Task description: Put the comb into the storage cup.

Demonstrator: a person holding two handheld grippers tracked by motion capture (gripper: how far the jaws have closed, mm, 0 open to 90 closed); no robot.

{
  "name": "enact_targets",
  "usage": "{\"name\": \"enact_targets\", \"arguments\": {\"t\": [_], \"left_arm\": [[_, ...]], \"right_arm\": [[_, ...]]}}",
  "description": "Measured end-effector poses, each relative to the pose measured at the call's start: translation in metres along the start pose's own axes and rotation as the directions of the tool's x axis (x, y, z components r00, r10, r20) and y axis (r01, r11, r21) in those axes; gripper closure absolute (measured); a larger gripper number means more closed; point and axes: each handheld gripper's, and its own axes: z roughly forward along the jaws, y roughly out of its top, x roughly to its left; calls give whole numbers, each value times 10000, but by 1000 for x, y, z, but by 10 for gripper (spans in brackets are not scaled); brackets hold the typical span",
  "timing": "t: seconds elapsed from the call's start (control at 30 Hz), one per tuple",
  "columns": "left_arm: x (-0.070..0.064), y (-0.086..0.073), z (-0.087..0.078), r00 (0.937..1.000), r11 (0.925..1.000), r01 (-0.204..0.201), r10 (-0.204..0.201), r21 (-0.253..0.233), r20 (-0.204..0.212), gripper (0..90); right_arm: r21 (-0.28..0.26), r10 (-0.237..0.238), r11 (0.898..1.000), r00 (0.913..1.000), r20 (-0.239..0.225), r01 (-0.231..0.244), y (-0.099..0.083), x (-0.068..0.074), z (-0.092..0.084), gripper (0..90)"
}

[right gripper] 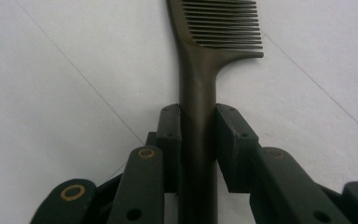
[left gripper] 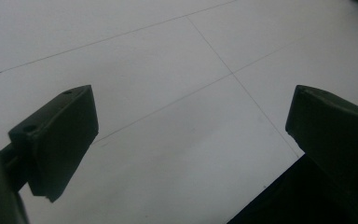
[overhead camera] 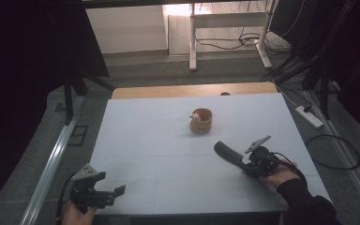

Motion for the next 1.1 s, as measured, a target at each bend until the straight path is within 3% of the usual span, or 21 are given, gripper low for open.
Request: {"name": "enact_targets", "arguments": {"t": [0.43,0.5,0.77,1.1], "left_arm": [[-4,0,-1,9990,9992,-393,392,-81,-217,31],[-4,0,-2,9995,9995,-311,311,-99,-8,30],[-7,1,-2,9987,9988,-472,474,-101,176,18],[-9,5,-2,9968,9969,-569,598,-543,532,19]], "right_arm": [[-278,320,9991,9995,-46,-321,-3,-1,-1,730],[-350,303,9989,9995,-29,-304,-3,-2,-3,730],[-789,135,9968,9999,57,-130,-3,0,-11,730],[-1228,-207,9922,9996,203,230,-4,5,-20,730]]}}
